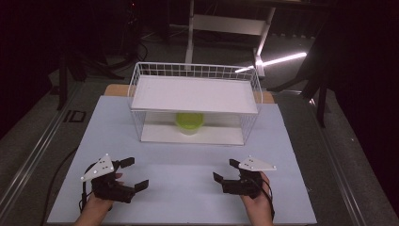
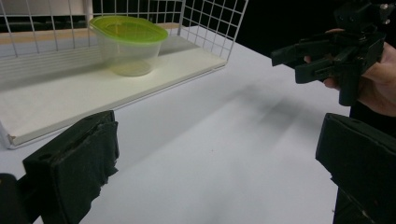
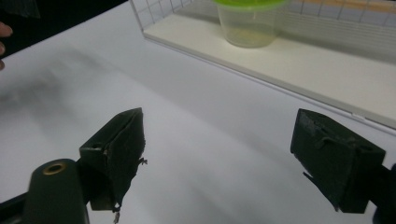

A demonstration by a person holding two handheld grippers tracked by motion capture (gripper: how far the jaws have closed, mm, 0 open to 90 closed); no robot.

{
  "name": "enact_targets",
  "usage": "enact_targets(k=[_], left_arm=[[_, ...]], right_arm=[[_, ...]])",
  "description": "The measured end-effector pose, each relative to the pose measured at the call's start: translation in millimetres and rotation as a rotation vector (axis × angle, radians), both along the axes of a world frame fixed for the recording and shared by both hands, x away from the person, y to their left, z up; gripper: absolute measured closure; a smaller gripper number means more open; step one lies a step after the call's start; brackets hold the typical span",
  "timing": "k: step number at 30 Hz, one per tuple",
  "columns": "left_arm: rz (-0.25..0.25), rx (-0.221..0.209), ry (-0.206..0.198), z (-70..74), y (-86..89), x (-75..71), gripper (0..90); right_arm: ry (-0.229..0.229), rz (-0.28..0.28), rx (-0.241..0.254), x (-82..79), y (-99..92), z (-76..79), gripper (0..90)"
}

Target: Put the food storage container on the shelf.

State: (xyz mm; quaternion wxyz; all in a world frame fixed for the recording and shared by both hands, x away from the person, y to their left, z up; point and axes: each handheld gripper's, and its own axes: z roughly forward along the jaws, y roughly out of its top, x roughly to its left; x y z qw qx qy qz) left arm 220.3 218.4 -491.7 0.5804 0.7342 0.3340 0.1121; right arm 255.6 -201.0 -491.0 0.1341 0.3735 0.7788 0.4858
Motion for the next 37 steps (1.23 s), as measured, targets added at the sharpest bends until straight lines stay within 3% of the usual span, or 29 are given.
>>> enact_targets(k=[5,9,16,20,23,26,30,37], left_arm=[[-0.002,0.023,-0.017,-4.9,0.4,1.0,0.3],[0.009,0.024,-0.034,-10.0,-0.2,3.3,0.3],[0.026,0.015,-0.019,-14.9,2.7,8.3,0.4],[0.070,0.026,-0.017,-14.2,3.9,9.8,0.4],[0.095,0.019,-0.007,-14.1,4.1,9.9,0.4],[0.123,0.015,-0.022,-12.1,5.2,9.4,0.4],[0.119,0.049,-0.049,-10.8,4.9,7.9,0.4],[0.122,0.036,-0.038,-11.7,4.9,8.6,0.4]], right_arm=[[0.001,0.000,-0.020,-0.9,-5.6,-4.9,16.7],[-0.030,0.001,-0.061,1.5,-6.8,-8.7,16.3],[-0.048,-0.013,-0.036,5.2,-10.5,-10.6,14.9],[-0.070,-0.012,-0.046,6.8,-9.9,-9.4,14.9],[-0.058,-0.008,-0.036,6.7,-9.3,-10.3,14.8],[-0.047,-0.012,-0.035,8.0,-8.1,-13.1,14.8],[-0.035,-0.010,-0.055,9.9,-4.6,-17.0,14.9],[-0.034,-0.003,-0.073,9.9,-3.0,-17.2,14.9]])
